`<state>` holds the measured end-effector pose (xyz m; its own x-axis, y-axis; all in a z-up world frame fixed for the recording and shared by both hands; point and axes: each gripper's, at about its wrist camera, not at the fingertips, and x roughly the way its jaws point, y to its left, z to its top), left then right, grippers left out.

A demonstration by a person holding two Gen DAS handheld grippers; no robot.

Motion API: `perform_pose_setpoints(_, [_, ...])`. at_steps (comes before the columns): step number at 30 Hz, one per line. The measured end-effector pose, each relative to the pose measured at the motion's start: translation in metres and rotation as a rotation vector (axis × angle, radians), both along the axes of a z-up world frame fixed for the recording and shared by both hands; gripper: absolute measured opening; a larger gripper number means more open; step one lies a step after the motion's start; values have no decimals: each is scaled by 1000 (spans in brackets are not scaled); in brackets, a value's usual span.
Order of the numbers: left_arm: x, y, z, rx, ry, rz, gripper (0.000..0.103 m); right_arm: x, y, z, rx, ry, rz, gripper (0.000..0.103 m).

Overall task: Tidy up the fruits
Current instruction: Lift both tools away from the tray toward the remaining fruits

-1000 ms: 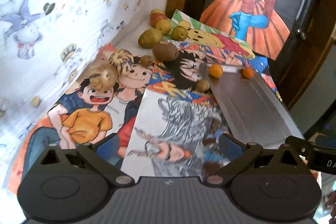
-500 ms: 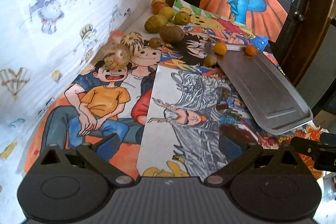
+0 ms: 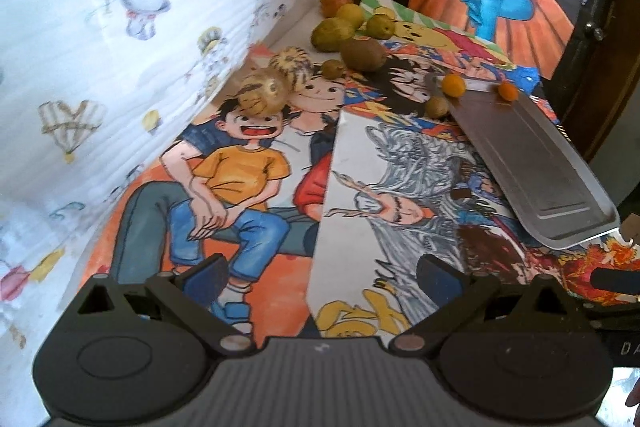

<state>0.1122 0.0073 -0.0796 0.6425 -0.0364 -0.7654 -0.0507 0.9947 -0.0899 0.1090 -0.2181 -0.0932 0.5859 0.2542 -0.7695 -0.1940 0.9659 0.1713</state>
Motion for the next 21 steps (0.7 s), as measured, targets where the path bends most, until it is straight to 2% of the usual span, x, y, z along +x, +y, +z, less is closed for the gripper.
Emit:
perform_pose_setpoints(11, [12,6,-6,14,37,99,102,26,6,9,-10,-17,147,102])
perform_pose_setpoints(21, [42,6,-6,-3,39,203,102,72,1,19,-41,-46,278,102])
